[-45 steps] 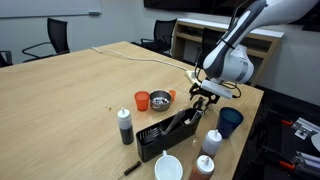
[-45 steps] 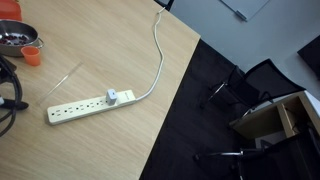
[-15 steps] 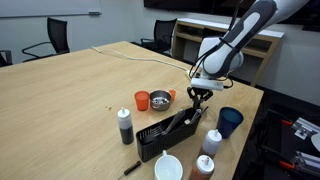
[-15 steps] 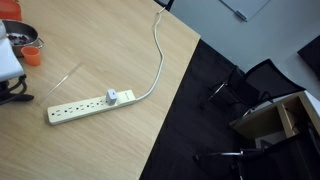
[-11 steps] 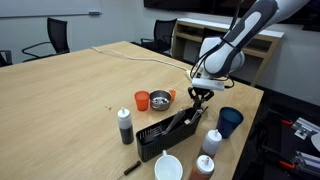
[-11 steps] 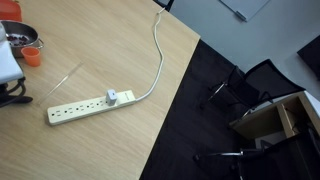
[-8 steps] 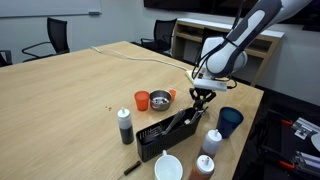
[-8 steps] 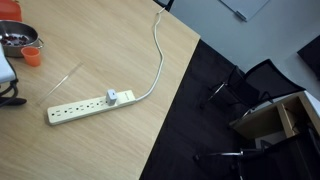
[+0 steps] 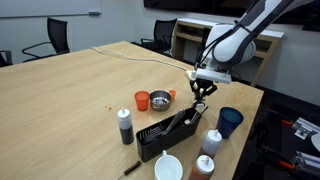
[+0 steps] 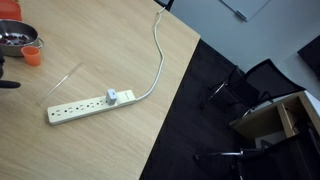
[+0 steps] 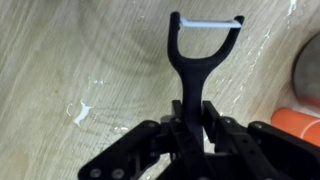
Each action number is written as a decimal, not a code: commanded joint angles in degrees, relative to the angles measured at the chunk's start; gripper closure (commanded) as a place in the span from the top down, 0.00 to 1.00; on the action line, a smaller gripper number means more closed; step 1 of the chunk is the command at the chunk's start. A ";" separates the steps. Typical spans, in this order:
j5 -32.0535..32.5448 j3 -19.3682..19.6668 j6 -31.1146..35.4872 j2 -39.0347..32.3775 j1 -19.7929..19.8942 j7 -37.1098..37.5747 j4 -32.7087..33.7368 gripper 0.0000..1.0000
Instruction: Pick up the peeler from the table and put it in the utensil holder. Pick up the butter knife from the utensil holder and put it on the table.
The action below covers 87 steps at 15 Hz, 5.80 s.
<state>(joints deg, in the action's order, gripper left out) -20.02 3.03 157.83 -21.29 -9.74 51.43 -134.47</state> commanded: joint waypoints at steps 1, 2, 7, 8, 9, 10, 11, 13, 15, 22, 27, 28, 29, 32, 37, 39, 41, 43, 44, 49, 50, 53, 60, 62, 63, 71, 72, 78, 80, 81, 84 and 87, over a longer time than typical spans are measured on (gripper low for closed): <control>1.63 -0.37 2.28 4.29 0.60 -0.01 -2.53 0.06; 3.24 0.39 2.97 5.19 0.06 0.59 -2.75 0.06; 4.31 -0.01 7.19 8.81 1.51 -0.79 -3.37 0.06; 2.33 -1.25 7.72 9.49 2.41 -2.05 -3.33 0.06; -1.34 -3.49 7.80 10.37 3.87 -4.46 -3.19 0.06; -7.77 -7.21 7.28 11.28 6.10 -8.90 -2.76 0.06; -12.75 -9.28 6.36 12.17 6.91 -12.20 -2.17 0.06; -23.18 -17.38 3.45 14.01 12.37 -19.64 0.16 0.06; -33.35 -21.66 0.05 15.03 14.92 -27.17 3.09 0.06; -65.92 -15.04 -20.57 11.61 14.34 -58.97 3.06 0.06; -69.61 -8.05 -41.96 6.48 14.68 -69.12 1.00 0.06; -69.37 -7.17 -46.23 5.75 14.77 -69.72 1.06 0.06; -68.99 -6.48 -50.35 5.17 14.79 -70.13 1.13 0.06; -68.02 -5.12 -62.46 3.52 14.73 -70.29 1.81 0.06; -68.32 -3.52 -68.66 2.21 12.91 -69.39 1.48 0.24; -68.33 -3.31 -69.49 1.37 12.88 -69.39 1.89 0.24; -68.33 -3.27 -69.65 1.28 12.88 -69.39 2.08 0.24; -68.33 -3.28 -69.73 1.28 12.87 -69.39 2.16 0.24; -68.33 -3.28 -69.76 1.28 12.87 -69.39 2.17 0.24; -69.96 -2.82 -71.07 1.55 13.06 -70.00 1.67 0.06; -70.20 -2.55 -70.88 1.78 12.99 -69.92 1.50 0.06; -72.61 -1.70 -72.45 2.05 13.51 -69.57 0.42 0.06; -73.24 0.07 -75.06 1.48 13.53 -67.98 -5.12 0.06; -73.50 0.33 -75.14 1.23 13.53 -68.28 -6.16 0.06; -73.64 0.41 -75.34 0.97 13.61 -68.34 -6.40 0.06; -75.90 0.94 -76.93 -6.67 13.73 -66.73 -3.01 0.06; -76.21 0.92 -77.32 -7.77 13.72 -66.47 -2.47 0.06; -75.36 1.06 -79.47 -11.98 13.51 -62.64 -0.51 0.06; -74.97 1.10 -80.14 -12.38 13.40 -61.19 -0.49 0.06; -74.77 1.06 -80.61 -12.56 13.33 -60.53 -0.42 0.06; -74.32 1.00 -81.69 -13.01 12.94 -58.57 -0.26 0.06; -74.23 0.94 -81.88 -13.70 12.46 -57.00 0.26 0.06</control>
<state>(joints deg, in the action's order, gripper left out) -95.23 3.54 77.99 -33.71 3.17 -7.63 -135.63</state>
